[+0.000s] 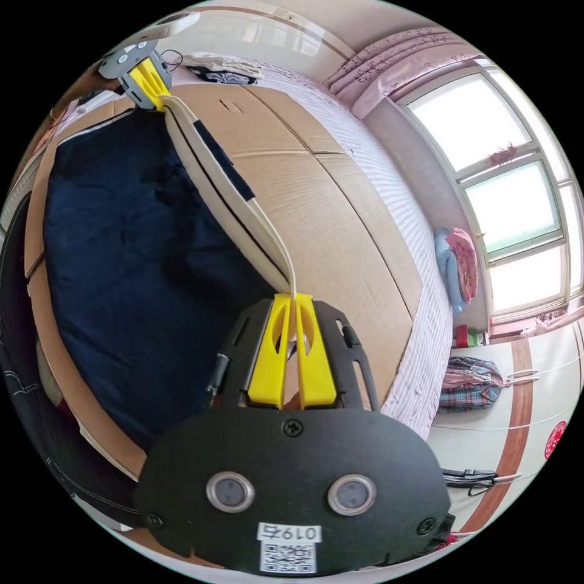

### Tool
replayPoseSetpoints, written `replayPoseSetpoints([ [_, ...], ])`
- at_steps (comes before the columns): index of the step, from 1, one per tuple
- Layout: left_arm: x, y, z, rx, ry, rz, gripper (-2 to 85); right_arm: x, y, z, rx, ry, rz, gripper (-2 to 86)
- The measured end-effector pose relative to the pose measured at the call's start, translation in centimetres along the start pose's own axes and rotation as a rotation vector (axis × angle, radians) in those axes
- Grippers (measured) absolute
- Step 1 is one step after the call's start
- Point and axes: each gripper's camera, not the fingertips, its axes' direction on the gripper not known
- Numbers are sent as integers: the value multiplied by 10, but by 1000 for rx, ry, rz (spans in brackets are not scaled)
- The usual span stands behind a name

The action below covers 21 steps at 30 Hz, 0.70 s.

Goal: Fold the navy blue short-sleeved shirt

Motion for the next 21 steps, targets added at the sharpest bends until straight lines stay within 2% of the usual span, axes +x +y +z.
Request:
replayPoseSetpoints([
  [12,-50,-41,56,-68,16,-23,7,54,-18,43,-55,-73,49,1],
  [17,-64,-32,81,-36,-18,-81,9,68,-7,61,-80,-52,73,60],
  [21,-104,-6,96,40,140,-162,9,91,11,61,-45,-109,136,67],
])
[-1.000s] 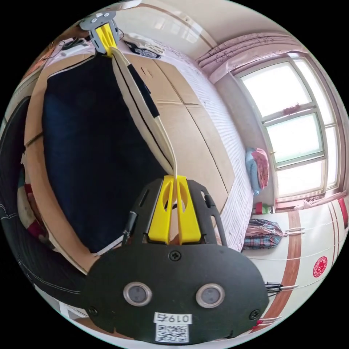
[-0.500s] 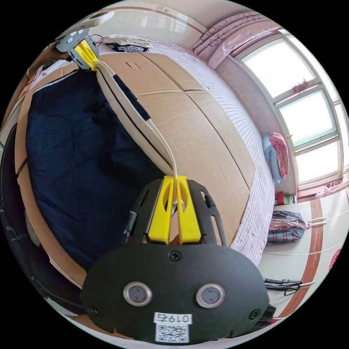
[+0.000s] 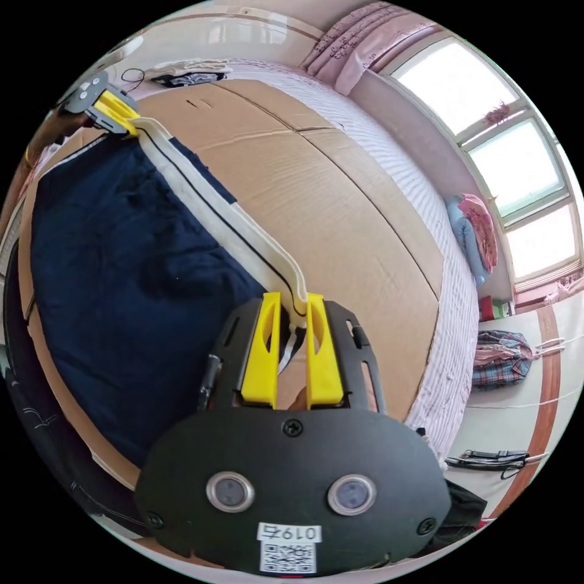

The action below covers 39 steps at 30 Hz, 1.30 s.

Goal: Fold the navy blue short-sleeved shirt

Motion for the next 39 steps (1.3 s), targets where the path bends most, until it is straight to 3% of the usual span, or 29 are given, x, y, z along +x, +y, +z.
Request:
replayPoseSetpoints([
  [6,-102,43,14,126,363,-117,12,57,38,3,26,-176,174,54],
  [11,-157,106,13,280,304,-355,18,72,96,-33,182,-103,318,9],
  [15,-156,194,20,419,273,-427,28,56,159,-69,313,-93,351,-1],
  [19,-152,294,45,631,472,-443,57,40,251,-90,420,-267,345,36],
  [21,-157,360,72,819,678,-405,73,40,292,-91,477,-425,316,53],
  [24,-161,420,109,919,751,-407,72,40,343,-85,495,-583,272,44],
  [28,-170,448,138,925,706,-364,87,47,379,-89,524,-595,267,49],
  [33,-203,448,177,860,833,-253,126,62,395,-70,413,-565,294,81],
  [35,-213,446,187,812,876,-230,135,75,404,-56,393,-671,300,100],
  [39,-242,445,197,746,781,-233,134,99,427,-29,426,-892,357,113],
])
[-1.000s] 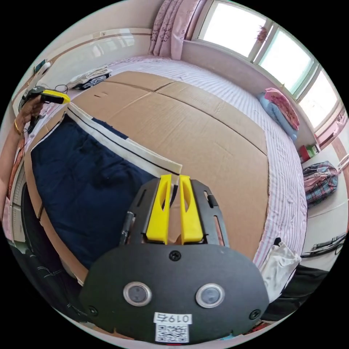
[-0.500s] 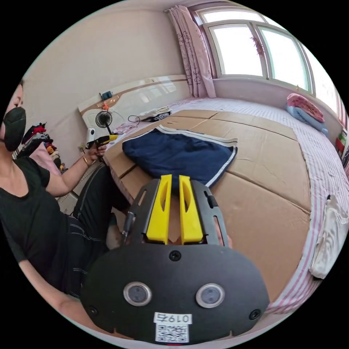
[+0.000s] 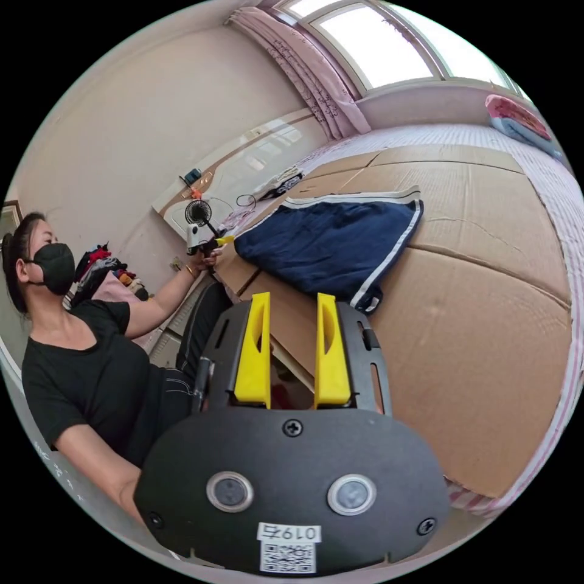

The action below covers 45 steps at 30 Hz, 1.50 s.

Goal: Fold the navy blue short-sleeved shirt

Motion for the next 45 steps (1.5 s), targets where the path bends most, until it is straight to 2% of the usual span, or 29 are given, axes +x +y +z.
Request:
replayPoseSetpoints([
  [3,-22,-6,7,-76,136,22,132,18,14,-16,101,-13,39,112],
  [8,-44,-8,25,-212,243,42,130,46,33,-30,164,-31,83,111],
  [14,-67,-8,18,-208,250,4,128,73,46,-37,193,-57,97,111],
  [20,-77,-18,26,-338,159,-43,116,94,60,-49,241,-87,97,106],
  [25,-82,-23,20,-316,156,-8,117,108,67,-56,282,-115,84,104],
  [28,-93,-26,24,-300,210,-5,116,118,66,-55,271,-128,84,104],
  [31,-101,-25,39,-381,243,1,112,130,64,-52,254,-149,89,103],
  [34,-109,-25,43,-382,306,-9,100,147,57,-46,224,-177,105,101],
  [39,-128,-19,46,-400,314,-74,44,187,38,-41,155,-99,147,96],
  [45,-138,-14,44,-407,313,-47,18,238,34,-44,153,-192,243,111],
])
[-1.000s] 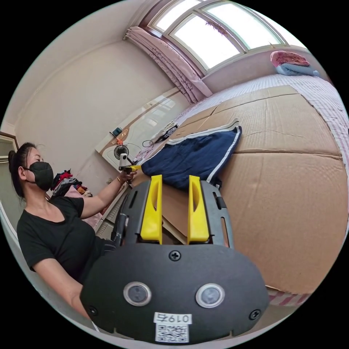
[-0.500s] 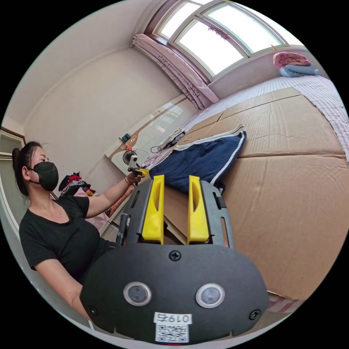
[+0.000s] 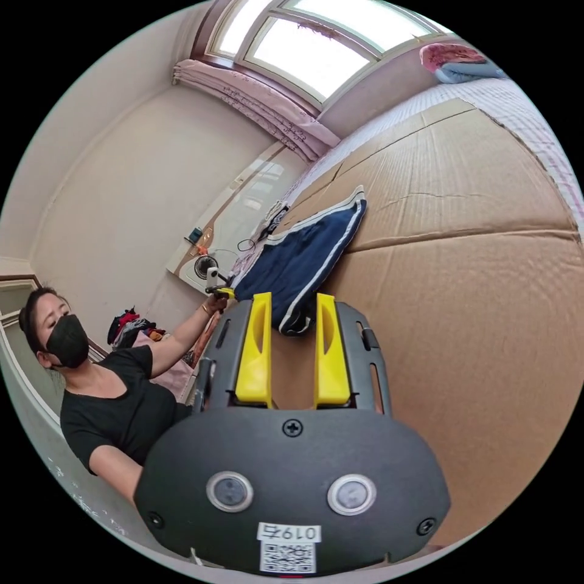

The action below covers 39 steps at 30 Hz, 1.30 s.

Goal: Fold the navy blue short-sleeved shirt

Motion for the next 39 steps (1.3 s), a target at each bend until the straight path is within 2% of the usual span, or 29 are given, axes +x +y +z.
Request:
replayPoseSetpoints([
  [5,-13,3,-10,75,89,-31,13,6,-11,25,-174,-16,-44,131],
  [11,-22,-1,4,25,88,-64,13,-4,-28,30,-173,35,-221,120],
  [15,-25,1,3,39,88,-85,15,0,-39,49,-264,69,-244,109],
  [20,-27,0,4,45,84,-96,15,11,-58,58,-270,-65,-272,85],
  [22,-29,-1,5,55,99,-107,16,22,-65,72,-351,-11,-247,79],
  [29,-31,-6,9,49,100,-115,14,39,-92,87,-405,-72,-242,17],
  [34,-33,-16,0,-30,62,-142,12,70,-119,93,-469,-124,-99,-4],
  [39,-39,-30,3,-181,72,-187,11,80,-151,97,-569,-111,0,-5],
])
